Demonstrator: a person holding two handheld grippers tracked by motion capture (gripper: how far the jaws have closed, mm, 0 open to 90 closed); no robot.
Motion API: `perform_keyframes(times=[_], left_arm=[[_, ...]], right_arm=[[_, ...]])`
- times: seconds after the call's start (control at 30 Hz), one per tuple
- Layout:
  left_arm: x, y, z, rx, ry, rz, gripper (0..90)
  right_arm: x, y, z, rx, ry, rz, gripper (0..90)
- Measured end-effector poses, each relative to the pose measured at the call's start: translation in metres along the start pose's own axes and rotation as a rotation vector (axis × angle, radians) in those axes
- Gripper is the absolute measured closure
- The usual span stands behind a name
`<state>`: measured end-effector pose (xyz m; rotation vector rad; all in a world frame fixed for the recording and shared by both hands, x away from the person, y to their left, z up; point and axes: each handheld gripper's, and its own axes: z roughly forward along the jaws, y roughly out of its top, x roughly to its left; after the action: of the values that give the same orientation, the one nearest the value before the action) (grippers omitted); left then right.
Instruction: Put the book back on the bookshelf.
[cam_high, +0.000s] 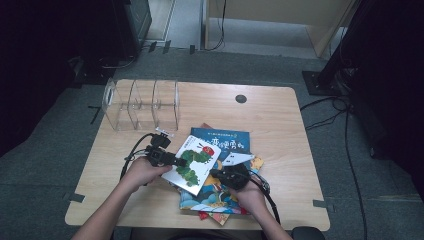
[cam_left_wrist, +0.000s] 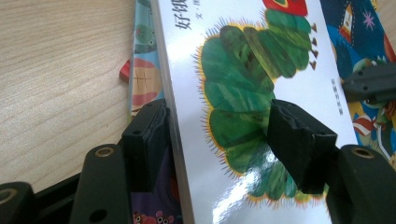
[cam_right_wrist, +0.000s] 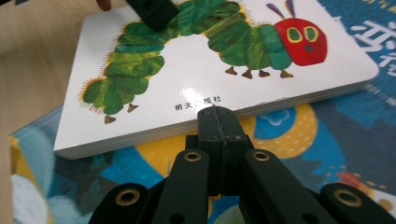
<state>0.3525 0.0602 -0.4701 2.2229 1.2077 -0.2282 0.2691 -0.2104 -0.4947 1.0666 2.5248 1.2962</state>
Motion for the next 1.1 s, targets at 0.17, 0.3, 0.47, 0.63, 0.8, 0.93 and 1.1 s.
perform_keyframes(times=[0.17, 0.3, 0.47, 0.63, 0.8, 0.93, 1.1], left_arm=[[0.005, 0.002, -0.001, 0.005, -0.022, -0.023, 43.0], [0.013, 0.004, -0.003, 0.011, -0.064, -0.064, 50.6], [0.008, 0.011, -0.011, 0.008, -0.05, -0.039, 51.9], [0.005, 0.016, -0.026, -0.043, -0.133, -0.065, 56.7], [-0.008, 0.025, -0.042, -0.072, -0.185, -0.005, 64.3], [-0.031, 0.035, -0.038, 0.054, -0.19, 0.084, 64.8], [-0.045, 0.042, -0.028, 0.114, -0.119, 0.153, 66.5]], right_arm=[[0.001, 0.0, 0.0, 0.005, 0.007, -0.015, 90.0], [0.001, 0.0, 0.001, 0.001, 0.01, -0.017, 90.0], [0.001, 0.0, 0.001, 0.0, 0.013, -0.018, 90.0], [0.001, 0.0, 0.001, 0.0, 0.009, -0.025, 90.0], [0.001, 0.0, 0.001, -0.001, 0.011, -0.023, 90.0], [0.003, 0.002, 0.004, -0.002, 0.007, -0.024, 90.0], [0.003, 0.003, 0.005, -0.004, 0.018, -0.021, 86.0]])
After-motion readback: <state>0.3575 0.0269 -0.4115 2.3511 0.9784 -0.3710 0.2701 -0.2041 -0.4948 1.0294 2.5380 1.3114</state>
